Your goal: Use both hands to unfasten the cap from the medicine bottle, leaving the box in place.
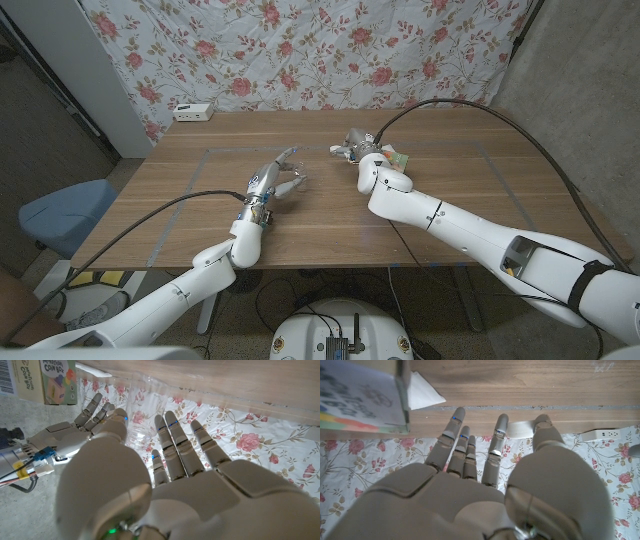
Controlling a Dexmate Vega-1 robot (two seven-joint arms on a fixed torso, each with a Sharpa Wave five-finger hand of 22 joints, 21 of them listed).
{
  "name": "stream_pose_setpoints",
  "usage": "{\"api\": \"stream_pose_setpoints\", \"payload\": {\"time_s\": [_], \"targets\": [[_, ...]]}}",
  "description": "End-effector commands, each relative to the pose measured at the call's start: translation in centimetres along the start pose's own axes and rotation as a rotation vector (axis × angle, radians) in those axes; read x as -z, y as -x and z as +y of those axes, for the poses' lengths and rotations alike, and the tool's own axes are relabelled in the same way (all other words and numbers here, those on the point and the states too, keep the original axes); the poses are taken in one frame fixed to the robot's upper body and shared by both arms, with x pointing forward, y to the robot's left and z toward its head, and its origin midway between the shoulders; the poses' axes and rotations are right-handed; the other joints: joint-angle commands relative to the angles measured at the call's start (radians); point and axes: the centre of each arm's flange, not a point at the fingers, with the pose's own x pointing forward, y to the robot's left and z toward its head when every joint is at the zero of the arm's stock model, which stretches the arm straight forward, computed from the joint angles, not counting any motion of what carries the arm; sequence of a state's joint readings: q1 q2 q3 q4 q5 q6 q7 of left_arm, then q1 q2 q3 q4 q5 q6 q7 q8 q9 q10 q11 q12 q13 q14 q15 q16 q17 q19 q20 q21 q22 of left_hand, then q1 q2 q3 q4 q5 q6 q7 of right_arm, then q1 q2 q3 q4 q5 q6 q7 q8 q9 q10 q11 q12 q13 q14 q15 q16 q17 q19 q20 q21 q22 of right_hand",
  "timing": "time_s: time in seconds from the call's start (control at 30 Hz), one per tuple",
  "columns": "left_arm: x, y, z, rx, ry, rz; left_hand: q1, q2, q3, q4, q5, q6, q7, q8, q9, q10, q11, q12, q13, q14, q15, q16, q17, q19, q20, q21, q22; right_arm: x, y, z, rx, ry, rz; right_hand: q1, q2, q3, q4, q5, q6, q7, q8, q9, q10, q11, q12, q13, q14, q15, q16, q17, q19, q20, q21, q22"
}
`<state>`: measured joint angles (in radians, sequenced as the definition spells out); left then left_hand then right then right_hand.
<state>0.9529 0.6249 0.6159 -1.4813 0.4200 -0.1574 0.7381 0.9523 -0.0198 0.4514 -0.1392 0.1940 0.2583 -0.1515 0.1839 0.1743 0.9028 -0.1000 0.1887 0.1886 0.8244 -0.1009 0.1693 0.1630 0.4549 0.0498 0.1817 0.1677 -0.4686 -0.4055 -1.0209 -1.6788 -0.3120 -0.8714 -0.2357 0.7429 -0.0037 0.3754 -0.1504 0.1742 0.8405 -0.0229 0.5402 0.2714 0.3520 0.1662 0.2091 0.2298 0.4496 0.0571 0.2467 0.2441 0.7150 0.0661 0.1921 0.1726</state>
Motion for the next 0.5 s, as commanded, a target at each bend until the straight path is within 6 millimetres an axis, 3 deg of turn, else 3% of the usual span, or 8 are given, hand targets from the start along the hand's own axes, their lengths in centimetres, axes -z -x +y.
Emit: {"api": "stream_pose_setpoints", "payload": {"time_s": [0.03, 0.5], "targets": [[0.59, 0.48, -0.13, 0.014, -0.016, 0.010, -0.011, -0.004, -0.006, 0.002, 0.001, -0.006, -0.001, -0.002, 0.002, 0.058, -0.065, 0.004, 0.001, -0.007, -0.120, -0.001, 0.000, -0.009, -0.001, 0.001, 0.002, -0.25, -0.27, 0.64, 0.006, 0.010, -0.004, 0.002, 0.002, 0.007, -0.002, 0.007, 0.001, -0.002, 0.004, 0.001, 0.000, -0.002, -0.003, 0.002, 0.001, -0.003, -0.004, 0.003, 0.000, 0.000, 0.001, 0.000], [1.27, 0.92, -0.31, 0.030, -0.022, 0.026, -0.031, -0.002, -0.010, 0.012, 0.001, -0.019, -0.004, -0.003, 0.002, 0.048, -0.066, 0.004, 0.001, -0.019, -0.118, -0.001, 0.000, -0.019, 0.002, 0.002, 0.002, -0.64, -0.32, 0.82, -0.004, 0.013, -0.009, -0.002, 0.001, 0.007, -0.001, 0.006, 0.001, -0.002, 0.006, -0.001, 0.001, -0.003, -0.002, 0.002, 0.000, -0.006, -0.005, 0.004, 0.001, -0.002, 0.002, 0.000]]}}
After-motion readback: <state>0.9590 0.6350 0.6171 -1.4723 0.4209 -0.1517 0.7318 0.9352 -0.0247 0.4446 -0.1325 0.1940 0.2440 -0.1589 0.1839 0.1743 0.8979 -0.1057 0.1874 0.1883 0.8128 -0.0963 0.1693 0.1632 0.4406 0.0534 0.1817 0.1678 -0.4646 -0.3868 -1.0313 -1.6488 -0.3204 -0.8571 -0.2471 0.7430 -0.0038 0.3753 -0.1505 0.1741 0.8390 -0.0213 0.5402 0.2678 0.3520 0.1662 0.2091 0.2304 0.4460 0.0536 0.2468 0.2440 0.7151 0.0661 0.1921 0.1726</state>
